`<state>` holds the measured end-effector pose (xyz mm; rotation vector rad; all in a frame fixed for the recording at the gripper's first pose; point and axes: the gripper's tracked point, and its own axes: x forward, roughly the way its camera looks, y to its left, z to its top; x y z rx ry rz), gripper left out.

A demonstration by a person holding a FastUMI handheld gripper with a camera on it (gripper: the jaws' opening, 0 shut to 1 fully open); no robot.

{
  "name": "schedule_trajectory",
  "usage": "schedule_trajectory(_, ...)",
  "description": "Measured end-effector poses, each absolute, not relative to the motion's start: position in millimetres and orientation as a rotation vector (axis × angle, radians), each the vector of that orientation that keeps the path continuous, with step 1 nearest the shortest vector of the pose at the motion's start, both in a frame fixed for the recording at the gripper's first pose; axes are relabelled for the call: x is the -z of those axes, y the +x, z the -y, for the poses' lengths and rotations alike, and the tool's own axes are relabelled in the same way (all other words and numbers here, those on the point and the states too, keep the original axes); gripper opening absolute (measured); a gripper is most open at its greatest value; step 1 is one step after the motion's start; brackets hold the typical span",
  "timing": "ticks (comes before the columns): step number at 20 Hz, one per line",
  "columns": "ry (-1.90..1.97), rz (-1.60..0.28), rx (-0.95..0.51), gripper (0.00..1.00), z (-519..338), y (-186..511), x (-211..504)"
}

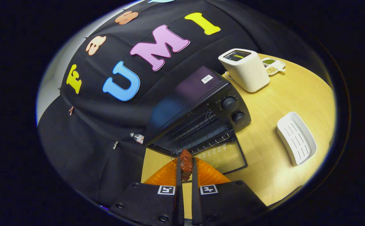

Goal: Open the toaster oven, put the food inside, and close the toaster oven door.

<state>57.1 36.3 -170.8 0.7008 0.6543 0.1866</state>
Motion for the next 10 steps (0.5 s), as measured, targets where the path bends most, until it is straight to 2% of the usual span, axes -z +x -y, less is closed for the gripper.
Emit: schedule_trajectory(10,0.893,-0.521,-0.109,0.14,-69.3,135.2,212.8)
